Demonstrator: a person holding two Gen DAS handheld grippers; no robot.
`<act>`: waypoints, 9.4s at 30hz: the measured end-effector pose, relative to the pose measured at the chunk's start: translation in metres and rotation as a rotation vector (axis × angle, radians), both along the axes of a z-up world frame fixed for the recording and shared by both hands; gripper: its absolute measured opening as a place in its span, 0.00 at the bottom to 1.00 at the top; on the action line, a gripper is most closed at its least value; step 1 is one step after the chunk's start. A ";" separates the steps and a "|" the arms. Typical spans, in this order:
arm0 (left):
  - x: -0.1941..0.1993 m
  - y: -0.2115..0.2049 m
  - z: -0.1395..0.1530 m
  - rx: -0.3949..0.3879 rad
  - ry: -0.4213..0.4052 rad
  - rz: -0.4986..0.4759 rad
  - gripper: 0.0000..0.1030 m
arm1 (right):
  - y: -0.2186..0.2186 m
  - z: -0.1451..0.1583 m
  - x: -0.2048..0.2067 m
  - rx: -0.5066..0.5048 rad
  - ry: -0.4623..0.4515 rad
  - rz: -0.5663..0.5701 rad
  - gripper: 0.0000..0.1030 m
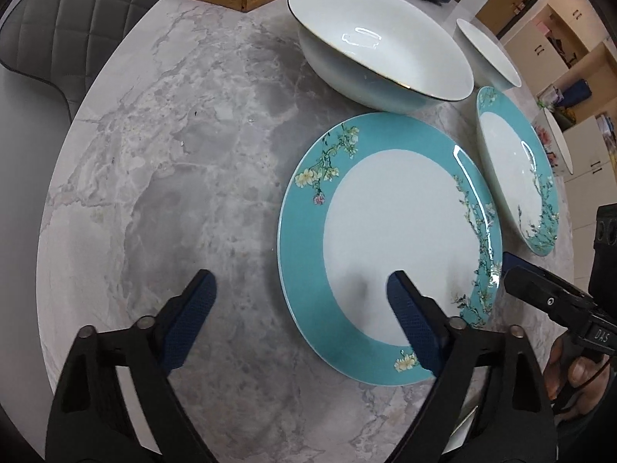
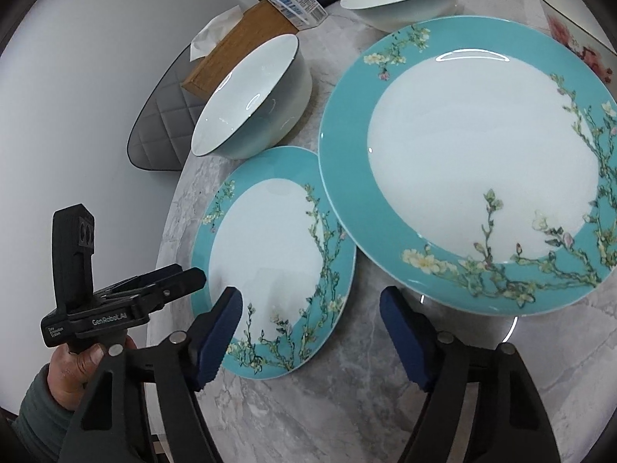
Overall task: Organize plates and bowls
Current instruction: 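Close the right tool on the flat teal floral plate rim while the left tool grips it, then carry the flat teal plate with both tools onto the grey-rimmed plate, then open both tools to release the teal plate on the stack, then close the right tool on the deep teal floral plate rim while the left tool grips it, then carry the deep teal plate with both tools onto the plate stack, then open both tools to release the deep teal plate, then close the right tool on the large white bowl rim while the left tool grips it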
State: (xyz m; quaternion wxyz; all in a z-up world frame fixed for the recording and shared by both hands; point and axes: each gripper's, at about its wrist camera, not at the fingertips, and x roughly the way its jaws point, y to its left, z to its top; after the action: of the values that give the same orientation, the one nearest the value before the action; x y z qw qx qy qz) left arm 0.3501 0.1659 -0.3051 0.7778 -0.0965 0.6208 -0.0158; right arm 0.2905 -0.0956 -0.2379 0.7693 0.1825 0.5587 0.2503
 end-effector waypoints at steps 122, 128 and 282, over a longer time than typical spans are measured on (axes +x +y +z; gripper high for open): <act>0.047 -0.156 0.059 -0.064 -0.173 -0.074 1.00 | -0.189 0.025 0.054 -0.040 -0.036 -0.240 0.94; 0.069 -0.163 0.036 -0.069 -0.138 -0.080 0.99 | -0.176 0.014 0.067 -0.078 -0.047 -0.221 0.72; 0.104 0.035 0.051 0.134 -0.146 0.203 0.99 | 0.055 0.072 0.148 -0.314 -0.201 0.116 0.91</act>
State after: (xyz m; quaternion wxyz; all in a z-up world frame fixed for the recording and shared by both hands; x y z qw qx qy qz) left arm 0.4546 0.2004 -0.2546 0.8234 -0.1052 0.5491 0.0974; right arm 0.4385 -0.0410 -0.1655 0.8247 0.0019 0.5207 0.2209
